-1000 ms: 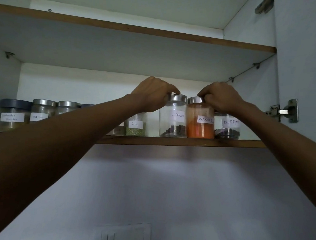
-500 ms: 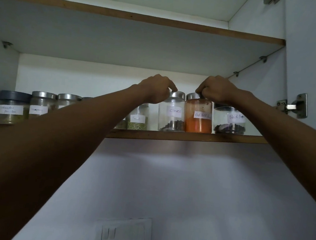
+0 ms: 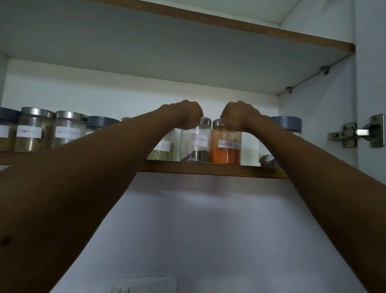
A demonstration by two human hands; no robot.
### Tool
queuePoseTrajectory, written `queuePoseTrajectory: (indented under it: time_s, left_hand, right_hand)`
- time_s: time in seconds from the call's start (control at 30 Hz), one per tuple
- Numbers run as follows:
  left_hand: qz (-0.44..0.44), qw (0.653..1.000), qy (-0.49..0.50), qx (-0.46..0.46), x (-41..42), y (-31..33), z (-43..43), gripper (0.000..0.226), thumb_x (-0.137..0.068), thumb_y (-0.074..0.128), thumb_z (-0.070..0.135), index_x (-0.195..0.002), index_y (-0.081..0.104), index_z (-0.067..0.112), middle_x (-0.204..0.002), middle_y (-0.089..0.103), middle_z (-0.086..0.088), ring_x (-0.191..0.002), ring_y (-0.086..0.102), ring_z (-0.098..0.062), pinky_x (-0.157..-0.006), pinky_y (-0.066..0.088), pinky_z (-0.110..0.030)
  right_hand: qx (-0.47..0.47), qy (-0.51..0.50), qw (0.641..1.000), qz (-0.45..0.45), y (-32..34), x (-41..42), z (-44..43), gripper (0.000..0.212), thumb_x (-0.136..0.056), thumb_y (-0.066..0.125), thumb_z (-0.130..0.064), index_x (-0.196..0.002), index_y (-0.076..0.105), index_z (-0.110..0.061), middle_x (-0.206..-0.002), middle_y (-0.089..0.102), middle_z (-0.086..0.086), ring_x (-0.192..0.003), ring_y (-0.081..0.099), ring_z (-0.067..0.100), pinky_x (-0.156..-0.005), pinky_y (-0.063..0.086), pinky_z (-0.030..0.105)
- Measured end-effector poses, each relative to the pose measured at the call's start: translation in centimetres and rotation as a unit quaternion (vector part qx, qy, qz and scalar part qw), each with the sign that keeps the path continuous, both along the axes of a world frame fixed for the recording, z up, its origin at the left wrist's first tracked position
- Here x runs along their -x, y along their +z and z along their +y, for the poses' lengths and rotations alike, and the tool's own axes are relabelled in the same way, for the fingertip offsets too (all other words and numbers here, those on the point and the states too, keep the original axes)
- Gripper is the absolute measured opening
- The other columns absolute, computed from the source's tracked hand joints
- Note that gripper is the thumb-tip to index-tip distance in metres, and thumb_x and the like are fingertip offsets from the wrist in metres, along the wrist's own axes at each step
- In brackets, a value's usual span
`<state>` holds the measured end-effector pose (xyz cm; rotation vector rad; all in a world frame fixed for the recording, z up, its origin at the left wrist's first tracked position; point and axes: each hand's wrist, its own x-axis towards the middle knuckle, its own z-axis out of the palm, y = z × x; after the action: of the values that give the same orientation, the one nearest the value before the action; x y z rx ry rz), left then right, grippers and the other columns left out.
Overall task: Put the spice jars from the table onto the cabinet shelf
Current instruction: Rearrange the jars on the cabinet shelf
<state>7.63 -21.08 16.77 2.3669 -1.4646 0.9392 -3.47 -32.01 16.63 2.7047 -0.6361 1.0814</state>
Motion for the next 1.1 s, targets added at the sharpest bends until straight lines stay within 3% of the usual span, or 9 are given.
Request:
queuePoseTrajectory:
  time_s: [0.1,0.2,0.37,0.67,0.97,1.1]
  left_hand:
    - [-0.002,1.0,0.03,-0.001,-0.7,-0.1,-0.7,0.037,-0.096,0.036,0.012,-0.129,0.051,0.005,-0.135,0.051,-0.012,-0.114,0.051,-0.029,-0.096,0.038,-0.04]
    - [-0.013,0.998,0.061,-0.018,-1.6,-0.3,-1.1,0.041,-0.099,0.033,0.017,-0.14,0.039,0.013,-0.147,0.039,-0.008,-0.135,0.034,-0.029,-0.112,0.016,-0.051]
    - [-0.001,0.996,0.086,-0.028,-2.8,-0.7,-2.2,0.042,-0.101,0.03,0.02,-0.143,0.033,0.015,-0.15,0.035,-0.01,-0.144,0.017,-0.026,-0.114,-0.002,-0.056]
    - [0.009,0.995,0.094,-0.011,-3.6,-1.7,-3.0,0.049,-0.096,0.033,0.009,-0.145,0.027,0.012,-0.153,0.029,-0.012,-0.147,0.003,-0.024,-0.114,-0.006,-0.055]
    - [0.026,0.996,0.085,0.008,-3.8,-2.5,-3.0,0.051,-0.098,0.034,0.009,-0.147,0.02,0.011,-0.156,0.019,-0.013,-0.147,-0.003,-0.026,-0.114,-0.008,-0.055]
    - [0.038,0.994,0.1,0.002,-3.4,-2.9,-3.0,0.055,-0.098,0.033,0.01,-0.149,0.013,0.012,-0.159,0.005,-0.013,-0.146,-0.01,-0.028,-0.114,-0.009,-0.055]
  right_hand:
    - [-0.013,0.0,1.0,0.0,0.0,-1.3,-0.8,0.035,-0.088,0.045,-0.014,-0.056,0.031,-0.014,-0.062,0.038,0.003,-0.057,0.037,0.017,-0.056,0.032,0.027]
    - [-0.014,0.004,1.0,0.002,0.0,-2.3,-1.5,0.036,-0.089,0.045,-0.014,-0.056,0.03,-0.014,-0.062,0.037,0.003,-0.059,0.038,0.019,-0.051,0.027,0.027]
    - [-0.019,0.024,1.0,0.002,0.1,-3.8,-2.7,0.038,-0.091,0.045,-0.014,-0.055,0.03,-0.014,-0.06,0.036,0.002,-0.054,0.033,0.014,-0.051,0.026,0.026]
    - [-0.044,-0.005,0.999,-0.015,0.4,-5.9,-3.6,0.028,-0.091,0.043,-0.02,-0.063,0.039,-0.018,-0.067,0.042,0.002,-0.056,0.037,0.016,-0.054,0.035,0.03]
    - [-0.019,0.016,0.999,0.028,0.2,-7.0,-4.2,0.037,-0.092,0.042,-0.015,-0.056,0.035,-0.012,-0.063,0.04,0.003,-0.055,0.036,0.013,-0.051,0.027,0.025]
    - [-0.013,0.026,0.999,0.032,-0.1,-7.4,-5.0,0.039,-0.094,0.041,-0.019,-0.057,0.034,-0.013,-0.064,0.041,0.002,-0.057,0.037,0.013,-0.053,0.028,0.025]
